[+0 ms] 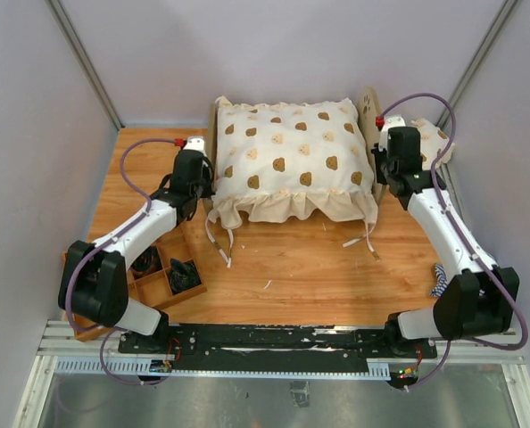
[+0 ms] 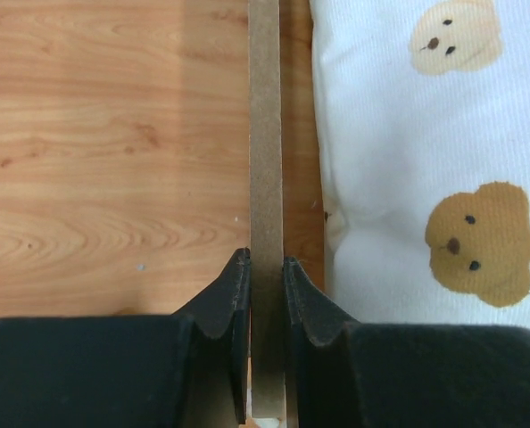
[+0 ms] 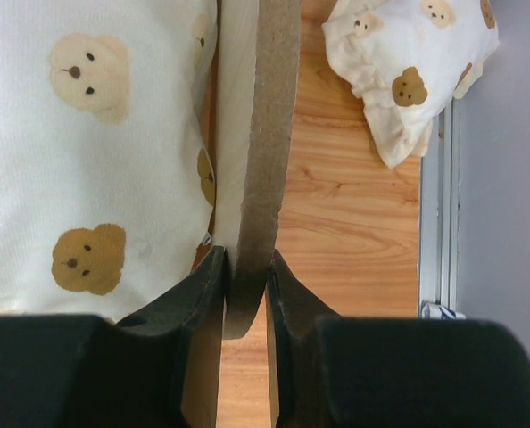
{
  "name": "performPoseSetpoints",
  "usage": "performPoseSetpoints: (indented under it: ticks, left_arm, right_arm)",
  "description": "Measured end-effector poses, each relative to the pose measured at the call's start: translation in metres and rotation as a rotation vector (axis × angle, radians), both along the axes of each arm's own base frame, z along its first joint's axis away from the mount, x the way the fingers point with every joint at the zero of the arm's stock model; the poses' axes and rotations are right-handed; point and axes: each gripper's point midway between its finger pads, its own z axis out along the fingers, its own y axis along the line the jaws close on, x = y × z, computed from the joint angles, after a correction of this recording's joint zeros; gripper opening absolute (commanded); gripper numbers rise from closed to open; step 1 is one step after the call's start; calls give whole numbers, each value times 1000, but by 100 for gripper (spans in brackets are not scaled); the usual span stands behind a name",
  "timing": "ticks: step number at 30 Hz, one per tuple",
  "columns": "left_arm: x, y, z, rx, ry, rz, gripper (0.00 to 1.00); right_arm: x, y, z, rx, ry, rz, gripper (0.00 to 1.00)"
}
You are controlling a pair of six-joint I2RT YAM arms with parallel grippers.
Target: Set up the pet bed
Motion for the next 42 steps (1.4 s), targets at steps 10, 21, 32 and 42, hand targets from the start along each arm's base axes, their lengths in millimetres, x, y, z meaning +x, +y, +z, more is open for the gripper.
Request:
performPoseSetpoints:
  ticks: [10,21,32,42]
  left_arm:
    - [-38,-2,4,-64,36,-42,54]
    - [-56,-13,77,-170,-137,-117,99]
    - [-100,-33,105,-259,-248,-319,99]
    - [-130,-39,70,-261,-200,-411,99]
  right_arm:
    - [-47,-4,-1,9,15,12,40]
    - [-49,-8,64,80,-131,-15,64]
    - [3,-87,97,191,-233,-261,68]
    - [102,-150,-41,284,-28,-475,68]
